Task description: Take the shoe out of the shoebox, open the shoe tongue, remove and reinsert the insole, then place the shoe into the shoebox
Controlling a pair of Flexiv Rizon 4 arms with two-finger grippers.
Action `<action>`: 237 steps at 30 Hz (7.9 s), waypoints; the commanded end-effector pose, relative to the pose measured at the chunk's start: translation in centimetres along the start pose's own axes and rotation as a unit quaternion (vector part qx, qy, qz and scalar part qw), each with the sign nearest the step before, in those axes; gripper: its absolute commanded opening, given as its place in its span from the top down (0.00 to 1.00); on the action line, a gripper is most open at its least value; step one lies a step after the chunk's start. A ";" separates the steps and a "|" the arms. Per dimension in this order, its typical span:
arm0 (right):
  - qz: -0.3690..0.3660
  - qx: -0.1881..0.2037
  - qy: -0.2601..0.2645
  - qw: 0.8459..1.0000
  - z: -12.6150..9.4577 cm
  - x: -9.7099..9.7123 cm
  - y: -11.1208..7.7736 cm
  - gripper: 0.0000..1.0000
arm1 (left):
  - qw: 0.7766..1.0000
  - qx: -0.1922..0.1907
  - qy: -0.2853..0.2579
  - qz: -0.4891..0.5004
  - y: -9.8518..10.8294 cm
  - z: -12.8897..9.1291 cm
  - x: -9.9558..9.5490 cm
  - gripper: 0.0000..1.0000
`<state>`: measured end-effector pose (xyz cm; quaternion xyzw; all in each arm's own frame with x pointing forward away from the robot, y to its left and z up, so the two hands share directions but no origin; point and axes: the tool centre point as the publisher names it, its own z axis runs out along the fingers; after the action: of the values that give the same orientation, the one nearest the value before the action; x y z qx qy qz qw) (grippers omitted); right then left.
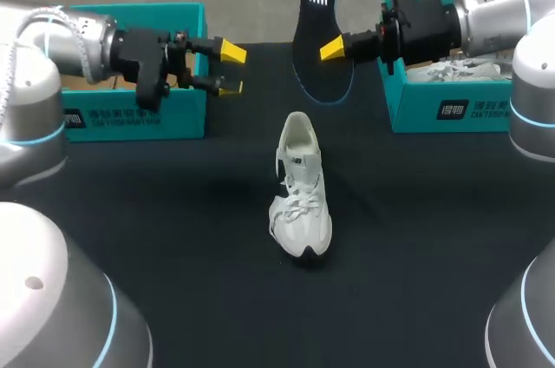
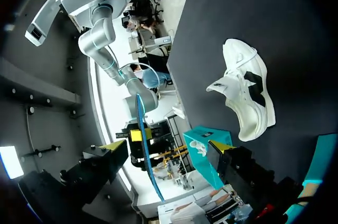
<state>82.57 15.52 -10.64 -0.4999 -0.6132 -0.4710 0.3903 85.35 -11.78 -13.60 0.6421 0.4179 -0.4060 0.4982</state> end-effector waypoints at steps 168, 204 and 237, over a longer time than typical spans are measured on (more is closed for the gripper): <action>-0.462 -0.092 0.002 0.882 9.9 -13.1 6.9 1.00 | 0.988 0.085 0.119 -0.059 0.4 -7.9 7.5 0.00; -0.423 -0.071 0.004 0.903 11.9 -18.3 7.1 1.00 | 0.988 0.085 0.119 -0.059 0.4 -7.9 7.5 0.00; -0.413 -0.077 0.007 0.908 10.8 -17.8 6.2 1.00 | 0.988 0.085 0.119 -0.059 0.4 -7.9 7.5 0.00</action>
<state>92.45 22.03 -29.04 -0.2243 -0.7248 -0.6389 0.1270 88.93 -3.17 -19.17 0.6986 0.4760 -0.3901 0.3650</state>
